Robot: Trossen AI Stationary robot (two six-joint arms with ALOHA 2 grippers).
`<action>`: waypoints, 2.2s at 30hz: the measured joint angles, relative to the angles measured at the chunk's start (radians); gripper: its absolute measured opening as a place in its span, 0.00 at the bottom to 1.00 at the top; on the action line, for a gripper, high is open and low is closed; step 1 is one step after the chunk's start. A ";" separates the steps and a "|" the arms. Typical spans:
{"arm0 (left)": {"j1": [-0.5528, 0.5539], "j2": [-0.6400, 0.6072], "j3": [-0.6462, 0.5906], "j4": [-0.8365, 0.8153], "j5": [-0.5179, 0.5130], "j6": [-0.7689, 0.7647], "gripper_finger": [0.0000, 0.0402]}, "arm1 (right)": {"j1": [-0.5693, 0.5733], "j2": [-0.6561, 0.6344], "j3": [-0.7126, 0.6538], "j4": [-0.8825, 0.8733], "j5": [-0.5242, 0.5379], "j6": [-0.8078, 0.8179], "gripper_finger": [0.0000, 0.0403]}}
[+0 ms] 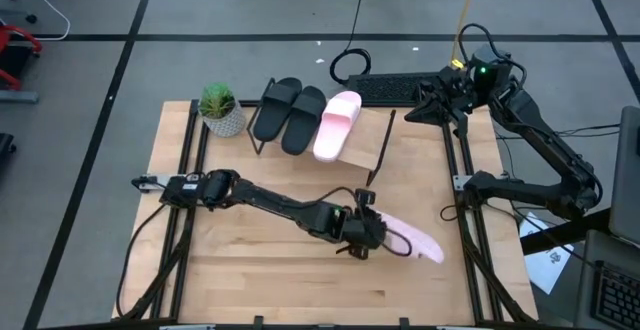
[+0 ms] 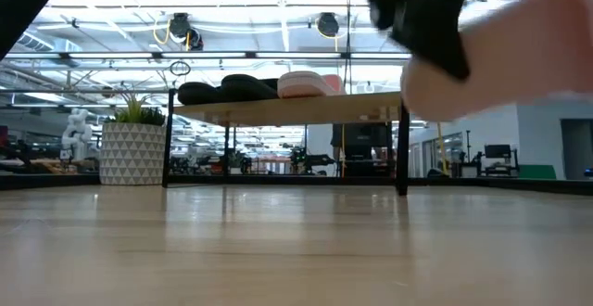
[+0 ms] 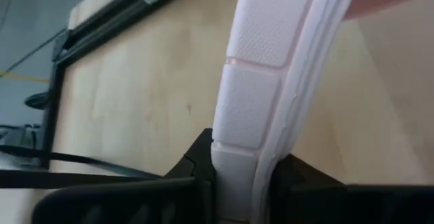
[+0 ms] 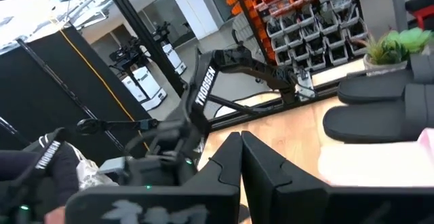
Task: Pick and place slides into the shelf
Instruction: Put the pink slipper on the shelf
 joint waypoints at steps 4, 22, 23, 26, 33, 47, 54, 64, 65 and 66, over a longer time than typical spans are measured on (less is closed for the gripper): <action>-0.002 0.000 0.168 -0.145 0.008 -0.066 0.12 | 0.000 0.000 0.000 0.127 -0.001 0.057 0.00; 0.063 -0.340 0.232 -0.378 -0.013 -0.727 0.12 | -0.072 -0.016 -0.001 1.150 -0.198 0.837 0.00; 0.070 -0.365 0.232 -0.375 -0.016 -0.750 0.12 | -0.073 -0.017 -0.001 1.146 -0.198 0.833 0.00; 0.098 -0.428 0.232 -0.392 -0.014 -0.800 0.12 | -0.072 -0.016 0.000 1.120 -0.198 0.822 0.00; 0.189 -0.556 0.232 -0.345 0.062 -0.813 0.12 | -0.072 0.009 0.000 0.975 -0.194 0.732 0.00; 0.397 -0.595 0.200 -0.119 0.517 -0.934 0.12 | -0.070 0.146 -0.107 0.943 -0.133 0.618 0.32; 0.438 -0.589 0.047 -0.114 0.713 -1.058 0.12 | -0.073 0.208 -0.107 1.097 -0.130 0.615 0.45; 0.472 -0.659 -0.095 -0.196 0.788 -1.147 0.12 | -0.166 0.222 -0.108 1.092 -0.163 0.607 0.45; 0.472 -0.666 -0.109 -0.194 0.788 -1.156 0.12 | -0.175 0.222 -0.108 1.092 -0.161 0.605 0.45; 0.470 -0.672 -0.118 -0.184 0.788 -1.165 0.12 | -0.186 0.222 -0.108 1.091 -0.161 0.605 0.45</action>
